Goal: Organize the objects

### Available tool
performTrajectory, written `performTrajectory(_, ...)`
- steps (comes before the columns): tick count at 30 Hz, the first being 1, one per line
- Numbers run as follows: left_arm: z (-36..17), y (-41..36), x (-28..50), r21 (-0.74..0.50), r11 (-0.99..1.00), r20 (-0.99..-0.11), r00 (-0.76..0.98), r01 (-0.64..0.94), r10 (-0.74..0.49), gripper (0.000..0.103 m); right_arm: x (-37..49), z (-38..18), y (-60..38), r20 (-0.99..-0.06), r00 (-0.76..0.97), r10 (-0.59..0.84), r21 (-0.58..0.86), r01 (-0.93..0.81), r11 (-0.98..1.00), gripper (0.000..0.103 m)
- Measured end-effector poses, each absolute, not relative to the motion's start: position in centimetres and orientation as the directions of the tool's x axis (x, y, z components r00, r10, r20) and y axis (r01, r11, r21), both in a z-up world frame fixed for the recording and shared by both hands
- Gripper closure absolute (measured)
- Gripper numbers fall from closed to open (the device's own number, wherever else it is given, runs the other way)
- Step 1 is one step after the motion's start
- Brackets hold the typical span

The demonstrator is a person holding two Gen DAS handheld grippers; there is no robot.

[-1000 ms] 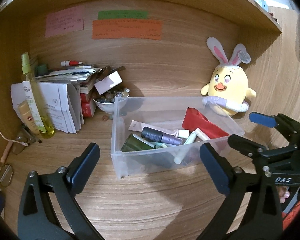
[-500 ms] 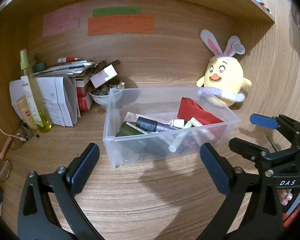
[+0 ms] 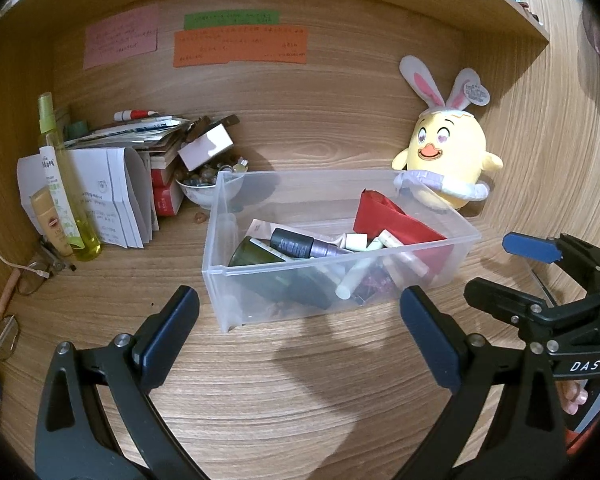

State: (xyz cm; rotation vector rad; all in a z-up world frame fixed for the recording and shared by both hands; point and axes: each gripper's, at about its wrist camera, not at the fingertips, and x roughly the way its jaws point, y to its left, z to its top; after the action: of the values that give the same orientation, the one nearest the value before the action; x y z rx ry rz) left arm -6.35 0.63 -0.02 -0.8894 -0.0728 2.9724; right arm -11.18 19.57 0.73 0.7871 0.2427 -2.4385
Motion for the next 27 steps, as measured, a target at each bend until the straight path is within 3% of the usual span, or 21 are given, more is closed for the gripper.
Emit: performTrajectory(27, 0.02, 1.15, -6.02, -0.046, -0.998, -0.545, -0.836, -0.036, 0.055, 0.001, -10.99, 0.48, 19.51, -0.589, -0.661, -0.464, 0.014, 0.567, -0.824, 0.015)
